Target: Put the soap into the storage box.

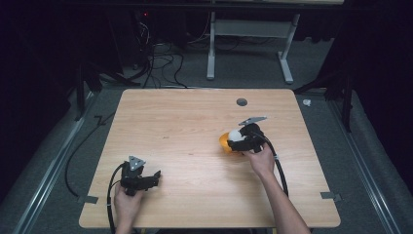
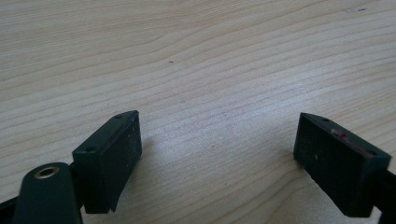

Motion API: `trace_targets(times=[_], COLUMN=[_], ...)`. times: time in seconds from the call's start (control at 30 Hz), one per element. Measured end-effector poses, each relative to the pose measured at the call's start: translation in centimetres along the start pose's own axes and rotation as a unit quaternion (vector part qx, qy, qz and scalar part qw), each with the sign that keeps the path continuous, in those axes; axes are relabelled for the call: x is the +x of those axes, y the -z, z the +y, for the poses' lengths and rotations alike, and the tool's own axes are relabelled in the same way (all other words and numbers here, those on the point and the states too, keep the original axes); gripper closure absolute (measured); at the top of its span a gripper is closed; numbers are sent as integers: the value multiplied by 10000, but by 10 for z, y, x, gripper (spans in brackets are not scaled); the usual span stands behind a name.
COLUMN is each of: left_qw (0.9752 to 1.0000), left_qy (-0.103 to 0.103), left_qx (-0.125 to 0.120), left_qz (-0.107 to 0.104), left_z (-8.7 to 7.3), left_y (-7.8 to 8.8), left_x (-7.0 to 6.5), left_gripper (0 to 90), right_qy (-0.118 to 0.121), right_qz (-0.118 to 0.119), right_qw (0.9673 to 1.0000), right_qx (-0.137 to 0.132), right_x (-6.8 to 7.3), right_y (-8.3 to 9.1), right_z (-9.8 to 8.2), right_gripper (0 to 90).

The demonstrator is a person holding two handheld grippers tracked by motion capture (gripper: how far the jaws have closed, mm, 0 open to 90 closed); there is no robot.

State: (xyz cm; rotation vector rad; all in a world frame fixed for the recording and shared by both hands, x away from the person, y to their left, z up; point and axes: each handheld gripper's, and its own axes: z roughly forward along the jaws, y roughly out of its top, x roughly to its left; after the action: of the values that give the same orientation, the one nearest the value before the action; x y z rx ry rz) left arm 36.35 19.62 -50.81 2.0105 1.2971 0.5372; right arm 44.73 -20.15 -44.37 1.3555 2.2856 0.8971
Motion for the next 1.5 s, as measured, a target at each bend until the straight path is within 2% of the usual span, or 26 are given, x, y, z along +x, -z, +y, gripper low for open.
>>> trace_targets(times=[0.3, 0.57, 0.7, 0.9, 1.5], left_qw=[10000, 10000, 10000, 10000, 10000], left_qy=[-3, -7, -9, -12, -12], left_qx=[-1, 0, 0, 1, 2], left_qz=[-3, -7, -7, -9, -11], left_z=[0, 0, 0, 0, 0], left_y=[0, 0, 0, 0, 0], left_x=[0, 0, 0, 0, 0], left_gripper=[156, 156, 156, 156, 156], right_qy=[-93, -164, -225, -224, -145], right_qz=[45, -14, 41, 72, 24], right_qw=[9999, 9996, 9994, 9997, 9995], right_qx=[85, 231, 273, 30, -262], right_x=[0, 0, -1, 0, -1], right_y=[-7, -13, -16, -9, 11], right_z=[-1, -2, -3, -1, 0], right_gripper=[230, 229, 223, 213, 216])
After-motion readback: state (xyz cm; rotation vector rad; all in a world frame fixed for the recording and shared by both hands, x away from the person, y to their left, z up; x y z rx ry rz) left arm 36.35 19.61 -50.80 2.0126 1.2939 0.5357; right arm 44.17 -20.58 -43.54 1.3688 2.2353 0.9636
